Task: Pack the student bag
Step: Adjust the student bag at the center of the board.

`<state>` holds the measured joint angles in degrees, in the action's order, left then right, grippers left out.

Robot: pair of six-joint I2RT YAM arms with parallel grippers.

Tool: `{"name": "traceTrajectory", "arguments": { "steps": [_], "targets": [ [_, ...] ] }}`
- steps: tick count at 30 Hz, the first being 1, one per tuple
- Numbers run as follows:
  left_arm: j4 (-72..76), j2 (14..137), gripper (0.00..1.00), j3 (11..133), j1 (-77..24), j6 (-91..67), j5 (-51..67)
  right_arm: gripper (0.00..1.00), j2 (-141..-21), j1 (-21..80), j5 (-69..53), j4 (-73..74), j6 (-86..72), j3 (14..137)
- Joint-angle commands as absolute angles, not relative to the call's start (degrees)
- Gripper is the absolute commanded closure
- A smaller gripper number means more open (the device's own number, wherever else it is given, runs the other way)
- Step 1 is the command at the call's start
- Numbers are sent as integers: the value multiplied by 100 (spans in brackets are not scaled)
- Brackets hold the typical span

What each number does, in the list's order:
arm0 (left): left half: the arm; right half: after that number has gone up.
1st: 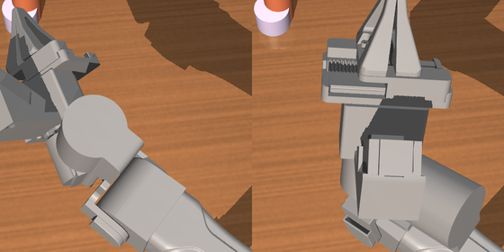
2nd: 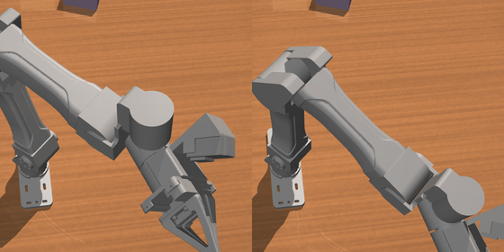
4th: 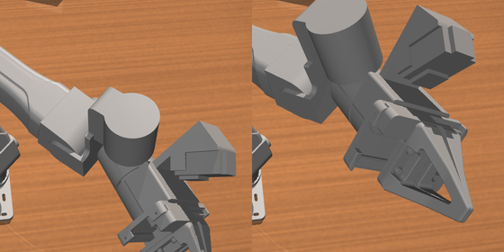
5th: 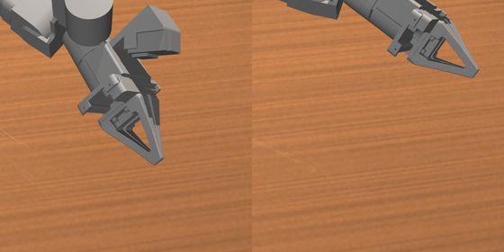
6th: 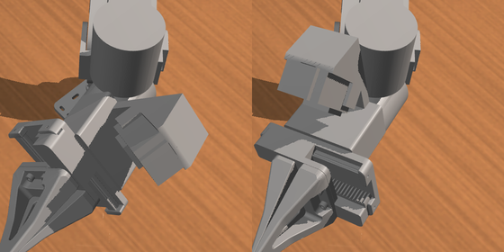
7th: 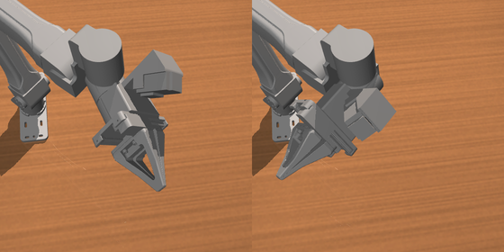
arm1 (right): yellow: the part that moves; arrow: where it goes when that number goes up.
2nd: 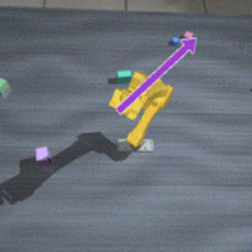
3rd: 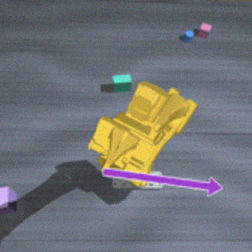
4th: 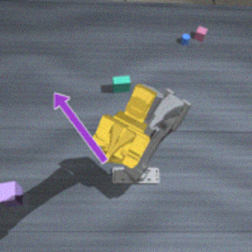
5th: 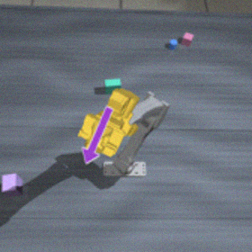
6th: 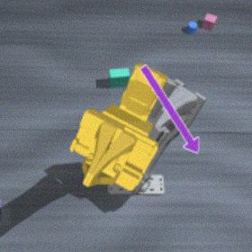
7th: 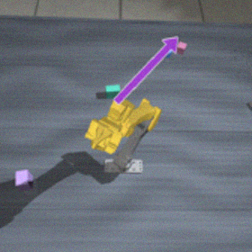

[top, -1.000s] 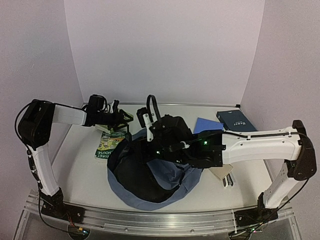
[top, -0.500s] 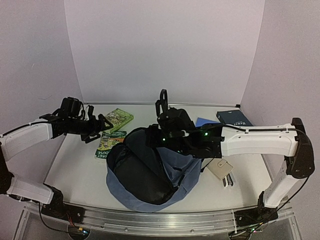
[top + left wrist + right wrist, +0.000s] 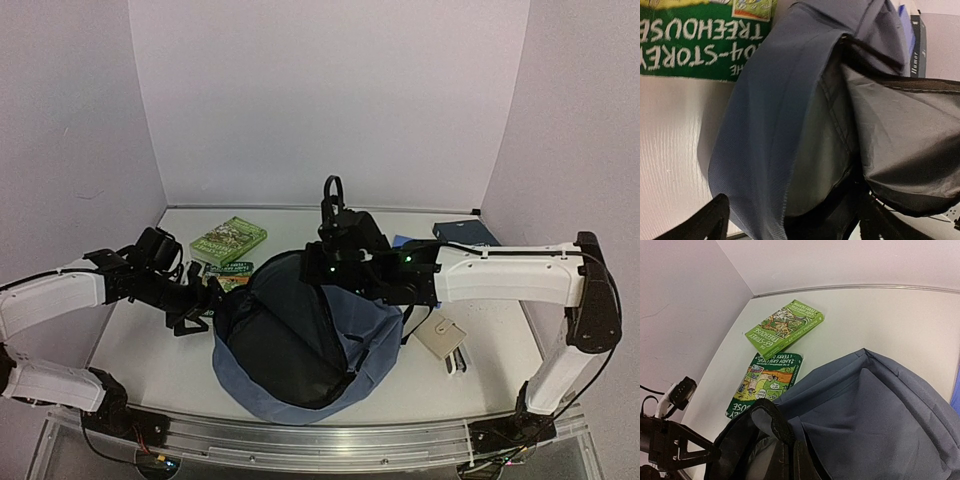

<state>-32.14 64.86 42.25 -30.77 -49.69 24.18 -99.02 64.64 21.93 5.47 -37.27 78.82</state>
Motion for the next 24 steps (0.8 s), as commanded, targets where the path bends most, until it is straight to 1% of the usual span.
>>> {"name": "traceTrajectory", "arguments": {
  "steps": [1,3,6,8,9,11,14,16,19,21,24],
  "targets": [
    [-3401,6645,28,4044,-3234,-5297,2478,100,-9914,6417,2519,395,-3591,8228],
    [-3301,6668,50,4016,-3300,-5339,2488,100,-9898,6410,2551,412,-3522,8278],
    [-3259,6614,77,4188,-3322,-5218,2340,100,-9805,6375,2610,522,-3389,8364],
    [-3355,6546,92,4455,-3322,-5015,2133,100,-9724,6322,2670,658,-3300,8450],
    [-3479,6537,97,4679,-3319,-4861,1963,100,-9668,6287,2712,745,-3257,8504],
    [-3697,6573,100,5157,-3302,-4516,1623,100,-9549,6192,2783,905,-3177,8570],
    [-3969,6878,100,5899,-3079,-3735,1436,100,-9398,5882,2675,1029,-3105,8603],
    [-4010,7118,100,6278,-2706,-3187,1669,100,-9356,5604,2447,1060,-3112,8537],
    [-3787,7599,100,6558,-1920,-2541,2422,100,-9465,5025,1831,1047,-3156,8399],
    [-3778,8044,100,6853,-1640,-2152,2675,100,-9648,4599,1392,984,-3152,8331],
    [-4005,8829,100,7381,-1600,-1511,2546,100,-10110,4116,697,669,-3035,8216]
  ]
}}
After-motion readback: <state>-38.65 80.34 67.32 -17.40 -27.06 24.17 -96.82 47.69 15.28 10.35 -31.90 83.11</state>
